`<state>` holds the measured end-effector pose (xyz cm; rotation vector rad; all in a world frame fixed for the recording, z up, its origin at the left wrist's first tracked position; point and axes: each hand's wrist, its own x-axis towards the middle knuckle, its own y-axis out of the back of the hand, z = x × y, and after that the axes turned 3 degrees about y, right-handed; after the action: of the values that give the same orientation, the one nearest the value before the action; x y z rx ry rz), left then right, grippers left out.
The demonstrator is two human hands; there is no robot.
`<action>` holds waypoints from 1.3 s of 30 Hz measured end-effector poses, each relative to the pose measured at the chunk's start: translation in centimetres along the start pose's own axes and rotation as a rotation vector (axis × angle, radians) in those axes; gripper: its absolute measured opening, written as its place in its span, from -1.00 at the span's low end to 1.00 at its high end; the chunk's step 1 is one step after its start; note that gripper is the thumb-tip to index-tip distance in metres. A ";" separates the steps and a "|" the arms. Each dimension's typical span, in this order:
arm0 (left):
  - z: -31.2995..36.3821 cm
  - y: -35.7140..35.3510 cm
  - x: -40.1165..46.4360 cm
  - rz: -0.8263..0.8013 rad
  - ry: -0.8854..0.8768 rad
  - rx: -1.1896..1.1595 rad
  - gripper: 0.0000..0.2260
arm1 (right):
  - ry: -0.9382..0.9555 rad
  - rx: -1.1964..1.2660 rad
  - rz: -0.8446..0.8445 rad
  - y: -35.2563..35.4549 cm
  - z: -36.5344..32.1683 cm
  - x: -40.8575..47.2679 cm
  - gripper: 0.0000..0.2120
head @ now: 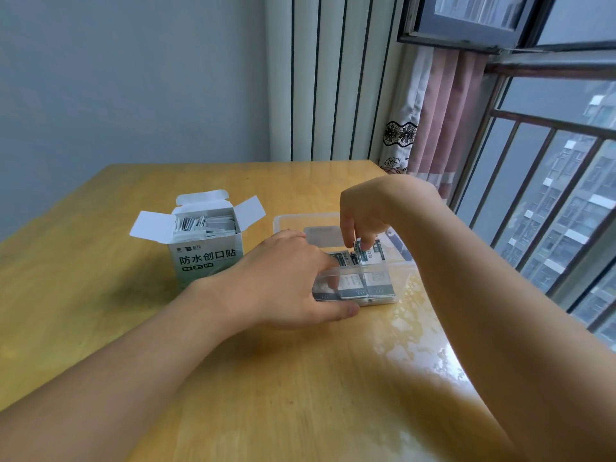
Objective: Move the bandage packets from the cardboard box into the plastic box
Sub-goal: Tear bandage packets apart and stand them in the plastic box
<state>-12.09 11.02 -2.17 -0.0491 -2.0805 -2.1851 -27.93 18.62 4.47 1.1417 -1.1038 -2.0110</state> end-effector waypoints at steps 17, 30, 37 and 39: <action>-1.3 3.8 -0.7 0.283 0.062 -0.554 -0.80 | 0.134 0.347 0.383 2.5 0.7 -2.9 -0.74; -9.8 10.2 -4.3 0.260 0.373 -0.383 -0.86 | 0.449 0.563 0.939 2.5 -8.1 -0.3 -0.89; -11.9 10.0 -5.3 -0.026 0.459 -0.224 -0.93 | 0.401 0.447 0.786 3.2 -8.9 0.7 -0.91; -11.8 9.7 -5.3 -0.060 0.459 -0.215 -0.93 | 0.395 0.417 0.717 4.1 -9.1 0.8 -0.94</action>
<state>-5.05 -0.86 6.21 0.4546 -1.6145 -2.1834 -20.04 12.52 4.97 1.0614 -1.4811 -0.9902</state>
